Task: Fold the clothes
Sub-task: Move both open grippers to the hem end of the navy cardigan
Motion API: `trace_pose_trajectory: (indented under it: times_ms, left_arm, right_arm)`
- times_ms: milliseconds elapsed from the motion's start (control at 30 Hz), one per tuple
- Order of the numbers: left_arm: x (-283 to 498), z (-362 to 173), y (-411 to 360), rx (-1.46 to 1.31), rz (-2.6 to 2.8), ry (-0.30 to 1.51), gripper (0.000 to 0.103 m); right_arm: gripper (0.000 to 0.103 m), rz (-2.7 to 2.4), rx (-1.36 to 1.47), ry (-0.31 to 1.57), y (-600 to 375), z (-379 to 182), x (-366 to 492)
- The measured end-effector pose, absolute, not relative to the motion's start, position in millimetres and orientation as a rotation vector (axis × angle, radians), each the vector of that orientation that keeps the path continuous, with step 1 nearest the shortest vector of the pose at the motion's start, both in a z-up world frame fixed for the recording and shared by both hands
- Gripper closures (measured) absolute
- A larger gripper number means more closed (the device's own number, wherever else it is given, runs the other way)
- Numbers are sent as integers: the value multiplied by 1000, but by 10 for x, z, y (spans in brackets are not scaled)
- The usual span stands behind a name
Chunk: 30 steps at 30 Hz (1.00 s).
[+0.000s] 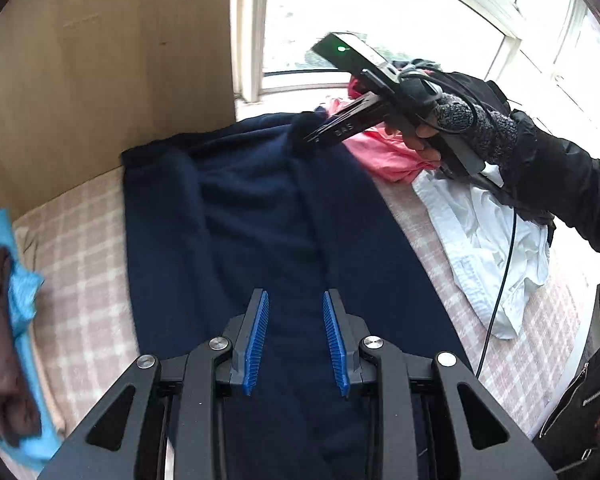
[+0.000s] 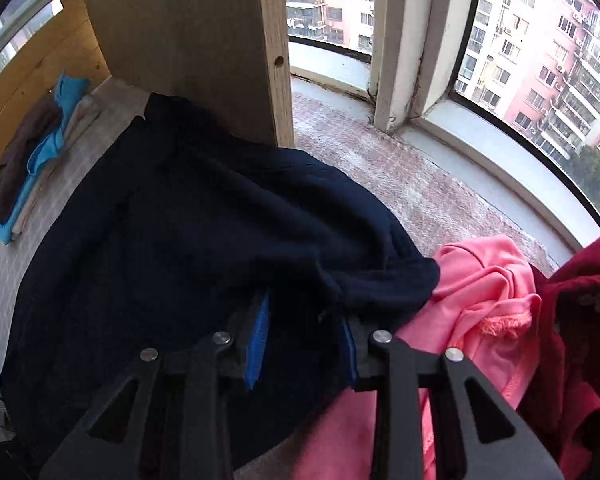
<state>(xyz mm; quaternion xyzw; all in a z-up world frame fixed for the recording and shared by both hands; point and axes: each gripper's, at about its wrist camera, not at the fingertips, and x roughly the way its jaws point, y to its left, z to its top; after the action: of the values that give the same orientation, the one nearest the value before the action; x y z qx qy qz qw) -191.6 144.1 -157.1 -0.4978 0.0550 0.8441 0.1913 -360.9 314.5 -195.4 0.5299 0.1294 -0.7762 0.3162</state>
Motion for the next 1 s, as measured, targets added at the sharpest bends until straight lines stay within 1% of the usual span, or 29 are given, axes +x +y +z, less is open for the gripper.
trace_pose_trajectory:
  times_ms: [67,167,233,267,367,433,500,633,700,867,1000]
  left_arm:
    - [-1633,-1504,1207,-1450,2421,114,76]
    - [-1112,-1479,906,-1544,2472,60,76]
    - [-746,-1512,779,-1607,2493,4,76]
    - [-569,-1542,738,-1634,2500,-34,76]
    - [-56,-1655,687,-1694,2511,-159,76]
    - [303,-1732,710,-1718,2514,-227,76]
    - [629,-1812,780,-1747,2516,-257,76]
    - [1101,-1972,925,-1746,2523,-362,76]
    - [1293,-2022,978,-1748,2542,-379,76]
    - [1627,-2127,1071,-1770,2568,-412,76]
    - [1629,-2177,1235,-1717,2563,-405,76]
  right_arm:
    - [72,-2064,1406,302,3184,-1833,-3591]
    - [72,-2057,1348,233,3205,-1488,-3390]
    - [69,-2004,1345,198,3125,-1340,-3198]
    - [65,-1978,1343,184,3081,-1269,-3100]
    - [64,-1915,1346,215,2871,-1180,-2796]
    - [64,-1880,1380,213,2754,-1215,-2649]
    - [64,-1851,1411,208,2654,-1273,-2536]
    - [64,-1819,1479,201,2499,-1412,-2390]
    - [64,-1806,1514,190,2407,-1504,-2358]
    - [64,-1767,1600,153,2299,-1710,-2259]
    - [64,-1740,1621,176,2306,-1736,-2017]
